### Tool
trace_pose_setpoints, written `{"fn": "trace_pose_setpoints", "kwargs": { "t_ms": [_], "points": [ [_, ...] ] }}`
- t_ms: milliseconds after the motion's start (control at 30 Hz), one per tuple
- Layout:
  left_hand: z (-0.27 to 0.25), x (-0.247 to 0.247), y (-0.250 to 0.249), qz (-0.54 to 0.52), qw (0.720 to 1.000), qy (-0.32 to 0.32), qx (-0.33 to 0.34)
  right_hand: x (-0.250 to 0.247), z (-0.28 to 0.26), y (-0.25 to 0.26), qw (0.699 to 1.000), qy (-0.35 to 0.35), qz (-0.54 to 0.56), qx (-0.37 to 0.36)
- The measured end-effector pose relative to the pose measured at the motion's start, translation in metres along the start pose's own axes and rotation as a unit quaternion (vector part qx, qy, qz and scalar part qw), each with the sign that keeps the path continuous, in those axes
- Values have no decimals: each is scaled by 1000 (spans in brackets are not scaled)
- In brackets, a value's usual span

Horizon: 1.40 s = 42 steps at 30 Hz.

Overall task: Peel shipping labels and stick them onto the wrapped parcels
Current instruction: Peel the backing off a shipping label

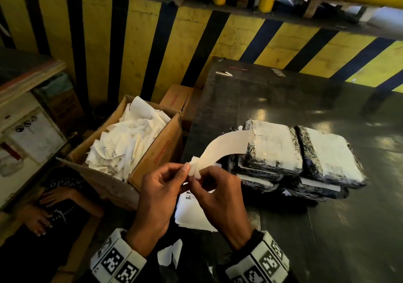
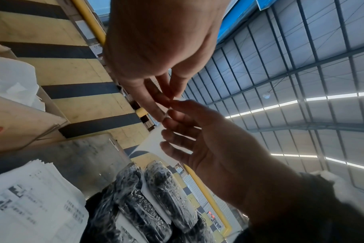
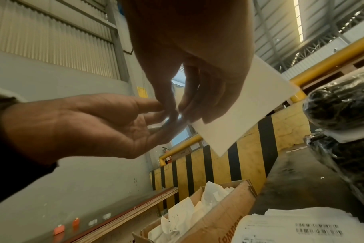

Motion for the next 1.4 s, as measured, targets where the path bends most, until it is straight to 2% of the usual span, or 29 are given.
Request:
{"fn": "trace_pose_setpoints", "kwargs": {
  "t_ms": [300,567,833,1033,1200,1400],
  "points": [
    [-1,0,8,-23,1000,-12,-11,5,-1,-6,998,25,-52,20],
    [0,-1,9,-7,999,-32,10,4,0,-6,998,31,-46,32],
    [-5,1,11,2,999,-22,30,11,-1,-13,998,41,-23,53],
    [-5,-2,15,10,1000,-21,19,10,-2,-12,998,54,-12,37],
    [0,-7,13,15,999,-33,20,-3,3,-14,999,37,-7,28],
    [8,-14,-3,18,996,-61,57,-29,13,-20,990,40,76,112]
  ]
}}
Point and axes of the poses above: each hand's wrist, its own z-axis towards the middle knuckle, its own x-axis out of the palm, y = z × x, the point moved 3 cm from there along z, towards the middle knuckle, and after that the axes turned 8 degrees about -z, right-handed, at the moved point
